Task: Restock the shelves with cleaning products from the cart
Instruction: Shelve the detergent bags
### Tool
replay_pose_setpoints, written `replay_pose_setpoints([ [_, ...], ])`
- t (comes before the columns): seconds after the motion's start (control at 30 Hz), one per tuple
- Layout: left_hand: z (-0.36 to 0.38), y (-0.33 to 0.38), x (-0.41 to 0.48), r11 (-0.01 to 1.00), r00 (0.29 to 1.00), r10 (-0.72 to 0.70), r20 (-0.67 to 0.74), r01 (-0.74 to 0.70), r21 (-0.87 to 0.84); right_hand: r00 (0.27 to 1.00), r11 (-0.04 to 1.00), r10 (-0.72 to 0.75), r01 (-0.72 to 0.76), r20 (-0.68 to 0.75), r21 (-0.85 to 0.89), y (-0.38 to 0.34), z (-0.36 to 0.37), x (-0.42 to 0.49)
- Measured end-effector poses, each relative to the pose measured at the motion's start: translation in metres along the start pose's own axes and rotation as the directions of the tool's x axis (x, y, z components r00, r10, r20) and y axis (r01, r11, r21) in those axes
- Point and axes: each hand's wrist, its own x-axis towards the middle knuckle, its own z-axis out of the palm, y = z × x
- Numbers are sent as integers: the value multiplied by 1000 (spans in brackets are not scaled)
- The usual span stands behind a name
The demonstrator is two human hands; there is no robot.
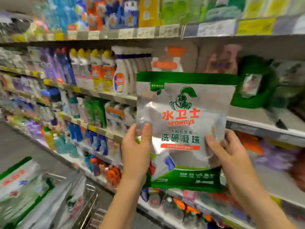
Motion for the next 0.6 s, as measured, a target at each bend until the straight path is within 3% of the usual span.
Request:
replay_pose_setpoints([
  [0.33,208,15,-67,993,961,-57,269,83,-86,956,991,-58,20,-287,-131,-33,-202,-5],
  [0.6,312,12,-92,980,928,-146,341,184,-80,920,996,-33,0,-390,-86,-34,-299,18],
])
